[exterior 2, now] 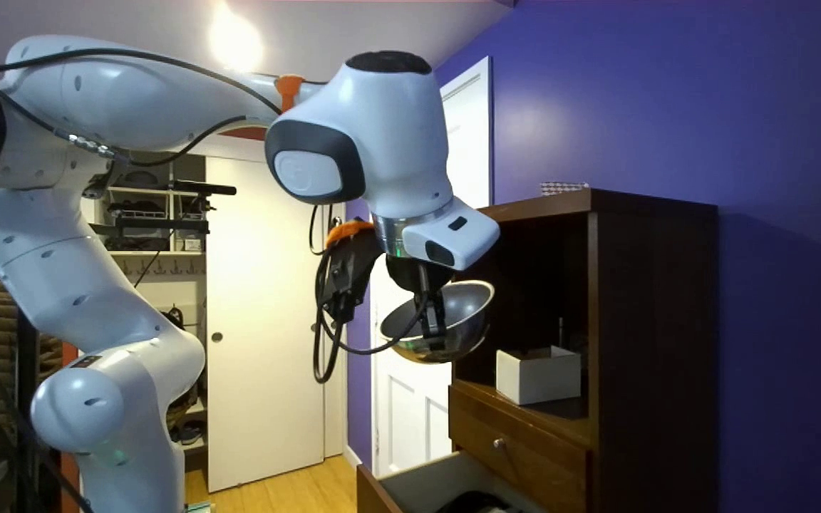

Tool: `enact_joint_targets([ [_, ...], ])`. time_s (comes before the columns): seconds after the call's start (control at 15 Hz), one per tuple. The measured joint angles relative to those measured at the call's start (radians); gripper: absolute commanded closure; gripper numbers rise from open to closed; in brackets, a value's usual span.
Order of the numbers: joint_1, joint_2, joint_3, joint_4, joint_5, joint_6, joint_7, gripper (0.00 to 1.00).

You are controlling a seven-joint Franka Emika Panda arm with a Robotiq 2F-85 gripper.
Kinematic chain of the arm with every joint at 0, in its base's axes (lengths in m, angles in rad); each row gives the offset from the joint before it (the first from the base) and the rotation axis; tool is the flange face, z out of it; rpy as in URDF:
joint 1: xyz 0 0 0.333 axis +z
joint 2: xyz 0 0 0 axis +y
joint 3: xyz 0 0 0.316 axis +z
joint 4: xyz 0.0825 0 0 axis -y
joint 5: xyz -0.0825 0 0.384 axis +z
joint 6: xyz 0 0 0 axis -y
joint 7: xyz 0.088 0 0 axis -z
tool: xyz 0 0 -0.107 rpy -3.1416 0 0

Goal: Take the bowl out of the drawer and place it on the top of the cabinet

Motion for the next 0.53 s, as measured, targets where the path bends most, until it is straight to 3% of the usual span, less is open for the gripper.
enact_joint_targets([
  [0.07, -0.006, -0.001, -0.009, 0.000, -0.005, 0.006, 0.000, 0.91],
  [0.13, -0.003, 0.000, -0.014, 0.000, -0.006, 0.005, -0.001, 0.98],
  [0.33, 0.008, 0.011, -0.012, -0.002, -0.006, 0.015, 0.011, 0.98],
  [0.53, 0.007, 0.042, -0.011, -0.006, 0.003, 0.147, 0.107, 0.98],
])
